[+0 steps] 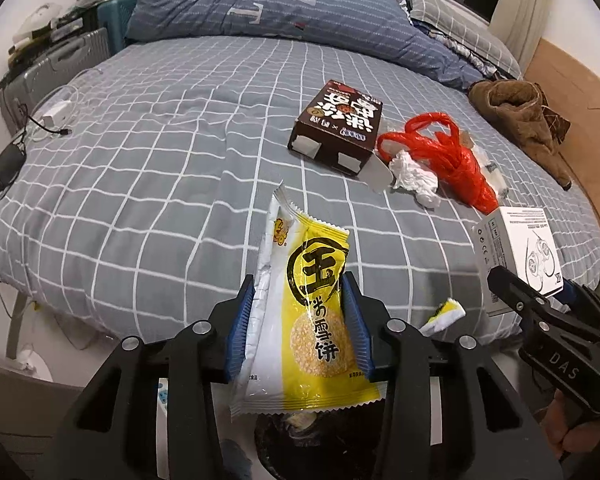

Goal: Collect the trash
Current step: 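Carry the wrapper with the left gripper while the right gripper carries the box toward the bin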

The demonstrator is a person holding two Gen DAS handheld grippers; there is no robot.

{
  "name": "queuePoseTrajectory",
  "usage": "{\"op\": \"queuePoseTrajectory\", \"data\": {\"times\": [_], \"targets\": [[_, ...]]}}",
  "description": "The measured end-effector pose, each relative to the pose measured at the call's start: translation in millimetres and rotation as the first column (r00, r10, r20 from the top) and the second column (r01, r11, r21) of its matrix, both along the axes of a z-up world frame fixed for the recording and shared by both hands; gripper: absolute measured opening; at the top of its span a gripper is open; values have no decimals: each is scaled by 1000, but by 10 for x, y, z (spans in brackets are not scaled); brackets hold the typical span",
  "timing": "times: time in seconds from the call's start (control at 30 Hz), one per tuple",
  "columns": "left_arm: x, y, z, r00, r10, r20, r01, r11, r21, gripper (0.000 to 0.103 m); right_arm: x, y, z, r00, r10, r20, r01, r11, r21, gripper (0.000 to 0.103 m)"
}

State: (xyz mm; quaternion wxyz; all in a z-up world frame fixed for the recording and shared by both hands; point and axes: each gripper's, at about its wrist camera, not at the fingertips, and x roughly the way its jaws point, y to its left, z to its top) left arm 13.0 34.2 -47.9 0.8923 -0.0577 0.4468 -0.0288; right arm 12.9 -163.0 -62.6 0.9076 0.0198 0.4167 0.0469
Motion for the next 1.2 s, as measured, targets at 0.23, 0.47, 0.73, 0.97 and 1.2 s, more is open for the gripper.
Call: {"op": "queuePoseTrajectory", "data": {"times": [0.23, 0.47, 0.73, 0.97, 1.2], "targets": [[-226, -13, -5, 1000, 3, -5, -3, 1000, -5, 42, -218, 18, 51, 1000, 16, 13, -16, 1000, -6, 72], [-456, -29, 1, 1000, 5, -4, -5, 1000, 2, 42, -498, 42, 80, 999, 31, 21, -31, 1000, -6, 72], [-675, -22, -58, 1000, 9, -21, -9, 1000, 2, 42, -736, 65, 34, 999, 44, 4, -44, 999, -5, 72], [-866, -21, -142, 999, 13, -42, -13, 1000, 8, 42, -910, 61, -47, 999, 41, -24, -41, 999, 5, 72], [-1022, -25, -255, 997, 17, -71, -16, 1000, 20, 42, -1076, 90, -152, 998, 46, -53, -46, 999, -1, 72]]}}
